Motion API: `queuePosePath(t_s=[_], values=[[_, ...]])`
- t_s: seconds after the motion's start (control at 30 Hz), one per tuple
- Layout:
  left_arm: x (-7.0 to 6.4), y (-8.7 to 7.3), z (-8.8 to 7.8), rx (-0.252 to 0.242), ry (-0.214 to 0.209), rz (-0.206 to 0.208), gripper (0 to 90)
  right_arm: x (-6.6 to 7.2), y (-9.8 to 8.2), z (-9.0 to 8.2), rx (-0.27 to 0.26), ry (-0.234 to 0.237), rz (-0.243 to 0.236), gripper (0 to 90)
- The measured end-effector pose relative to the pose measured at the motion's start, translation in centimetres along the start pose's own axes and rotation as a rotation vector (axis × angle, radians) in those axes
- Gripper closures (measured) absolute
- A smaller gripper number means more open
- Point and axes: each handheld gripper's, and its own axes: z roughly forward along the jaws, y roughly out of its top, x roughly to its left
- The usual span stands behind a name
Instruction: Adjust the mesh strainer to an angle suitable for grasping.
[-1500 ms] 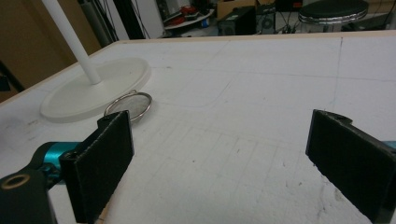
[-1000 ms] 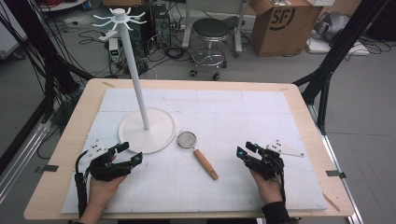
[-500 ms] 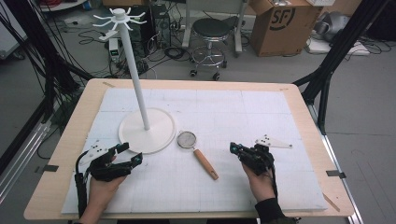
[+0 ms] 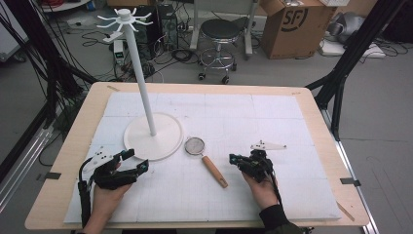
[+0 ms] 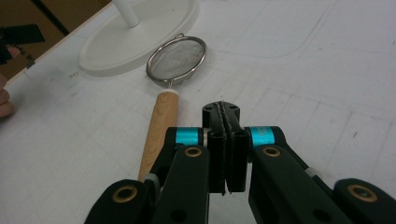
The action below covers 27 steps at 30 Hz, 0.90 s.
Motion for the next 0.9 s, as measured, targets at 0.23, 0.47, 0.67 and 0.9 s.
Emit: queuePosePath(t_s=[0.23,0.47,0.67,0.9], values=[[0.0,0.0,-0.1,-0.005,0.001,-0.003,23.0,0.6,-0.4,0.8,0.108,0.013,-0.018,89.4],[0.1,0.0,-0.2,-0.006,0.000,-0.003,23.0,0.5,-0.7,1.1,0.141,0.019,-0.011,89.4],[0.1,-0.1,0.0,-0.007,0.010,-0.013,23.1,0.4,-0.1,2.3,0.159,0.022,-0.013,89.5],[0.2,-0.1,-0.1,-0.011,0.011,-0.014,23.2,0.6,1.3,5.0,0.225,0.037,-0.019,89.5]])
